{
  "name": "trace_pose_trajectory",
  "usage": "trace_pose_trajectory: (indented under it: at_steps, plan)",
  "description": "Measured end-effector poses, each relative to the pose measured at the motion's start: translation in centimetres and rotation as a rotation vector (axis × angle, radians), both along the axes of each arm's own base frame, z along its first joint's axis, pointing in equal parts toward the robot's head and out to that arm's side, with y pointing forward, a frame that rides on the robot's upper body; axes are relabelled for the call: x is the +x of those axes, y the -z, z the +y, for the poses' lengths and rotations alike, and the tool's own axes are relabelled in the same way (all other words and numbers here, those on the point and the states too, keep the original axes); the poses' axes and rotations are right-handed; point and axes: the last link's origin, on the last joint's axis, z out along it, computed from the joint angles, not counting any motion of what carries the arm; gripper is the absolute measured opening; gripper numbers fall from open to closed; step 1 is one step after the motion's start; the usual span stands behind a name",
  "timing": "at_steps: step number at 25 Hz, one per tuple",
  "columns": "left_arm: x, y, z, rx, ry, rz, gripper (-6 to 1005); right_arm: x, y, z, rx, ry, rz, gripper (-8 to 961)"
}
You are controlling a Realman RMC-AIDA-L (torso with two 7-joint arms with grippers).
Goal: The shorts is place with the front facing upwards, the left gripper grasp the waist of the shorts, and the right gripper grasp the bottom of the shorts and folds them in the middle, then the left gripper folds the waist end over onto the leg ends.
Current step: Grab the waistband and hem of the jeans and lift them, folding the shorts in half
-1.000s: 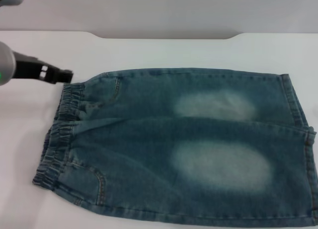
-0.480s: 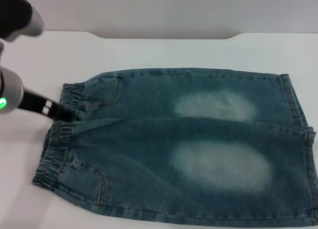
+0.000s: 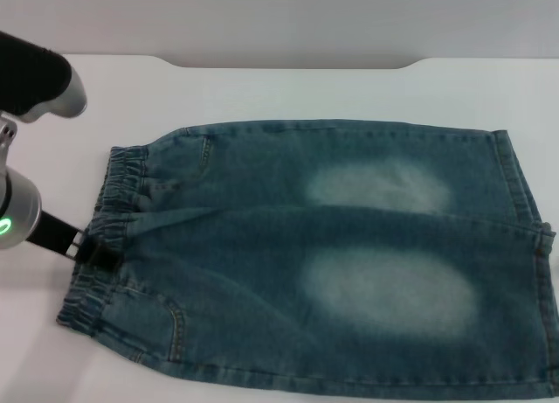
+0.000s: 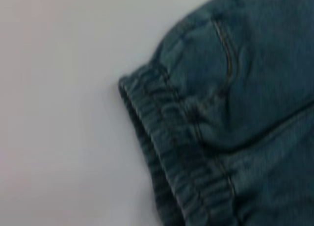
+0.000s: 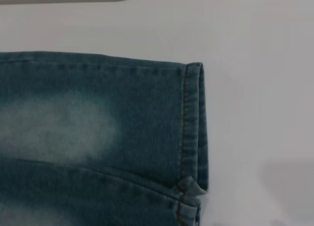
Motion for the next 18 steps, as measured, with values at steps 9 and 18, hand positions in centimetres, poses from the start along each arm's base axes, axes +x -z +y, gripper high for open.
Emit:
trace_pose_trajectory:
  at_steps: [9,18]
  plan:
    - [-1.4,0.6,-0.6,-0.056,-0.083,0.037,841,-0.2,0.4,0.2,0.006,-0.013,-0.004,602]
    - [-2.2,2.2,-0.4,-0.111,-0.113,0.060,838,-0.4,0.7,0.5,0.000,-0.024,-0.026,602]
